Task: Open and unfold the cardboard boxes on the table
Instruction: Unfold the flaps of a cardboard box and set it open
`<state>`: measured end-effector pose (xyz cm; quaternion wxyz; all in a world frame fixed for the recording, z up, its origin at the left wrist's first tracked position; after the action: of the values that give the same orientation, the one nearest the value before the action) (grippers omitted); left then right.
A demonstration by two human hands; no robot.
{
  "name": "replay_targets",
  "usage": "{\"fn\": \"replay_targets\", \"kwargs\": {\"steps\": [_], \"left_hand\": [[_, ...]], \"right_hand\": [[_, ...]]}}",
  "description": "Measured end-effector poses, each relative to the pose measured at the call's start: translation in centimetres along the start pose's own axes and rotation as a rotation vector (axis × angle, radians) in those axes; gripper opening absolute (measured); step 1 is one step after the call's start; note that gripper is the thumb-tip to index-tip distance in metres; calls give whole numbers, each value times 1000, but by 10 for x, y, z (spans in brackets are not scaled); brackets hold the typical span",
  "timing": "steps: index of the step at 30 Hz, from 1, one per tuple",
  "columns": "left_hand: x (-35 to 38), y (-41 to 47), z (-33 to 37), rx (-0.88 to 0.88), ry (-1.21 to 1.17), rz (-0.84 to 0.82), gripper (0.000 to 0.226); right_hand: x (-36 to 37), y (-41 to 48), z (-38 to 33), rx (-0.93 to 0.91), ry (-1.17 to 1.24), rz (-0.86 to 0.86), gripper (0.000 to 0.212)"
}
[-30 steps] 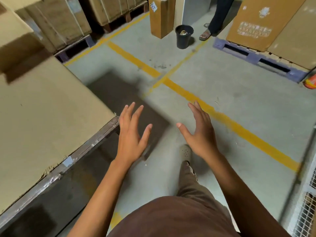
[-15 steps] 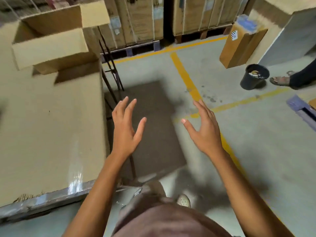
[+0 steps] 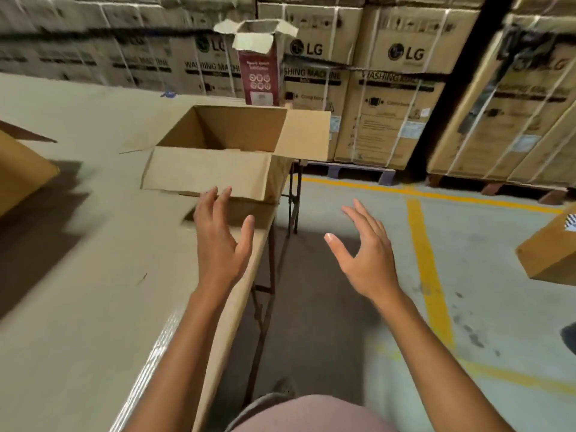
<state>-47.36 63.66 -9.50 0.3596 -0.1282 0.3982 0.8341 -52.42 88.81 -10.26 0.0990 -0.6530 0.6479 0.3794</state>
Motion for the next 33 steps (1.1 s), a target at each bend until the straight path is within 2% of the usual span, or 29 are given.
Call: {"fn": "replay_targets", "kwargs": {"steps": [6,12,17,22,26,29,31,33], "left_hand": [[43,90,-28,-135,127,23,54],[73,163,-48,-162,181,28,54],[89,202,-69,-292,335,97,55],[91,224,-92,-518,470,206,60],[98,221,-90,-690,534,316,64],[114,197,-93,-906,485,389,80],[126,177,-98,-1043,389,433,90],[134,159,-104,-1197,188,530,102]], "right_hand": [[33,120,-19,-86,7,-78,65],[65,232,-32,-179,-12,-127,52],[97,333,-28,-199,21,-142,49],[144,421,-15,-213,18,-268,50],[195,465,7,-106,-77,-485,69],[236,460,34,56,-126,-695,79],[252,455,44,94,-41,-747,83],[258,456,47,66,-8,-747,93]]}}
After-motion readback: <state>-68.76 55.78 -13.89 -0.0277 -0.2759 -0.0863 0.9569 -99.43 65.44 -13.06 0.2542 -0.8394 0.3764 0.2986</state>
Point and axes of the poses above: each hand's wrist, its own y-axis towards the middle knuckle, its own x-axis out of the palm, z = x × y, the point moved 6 cm from there along y, towards the middle knuckle, and after that the axes turned 4 degrees about z, right-handed, at the moved point
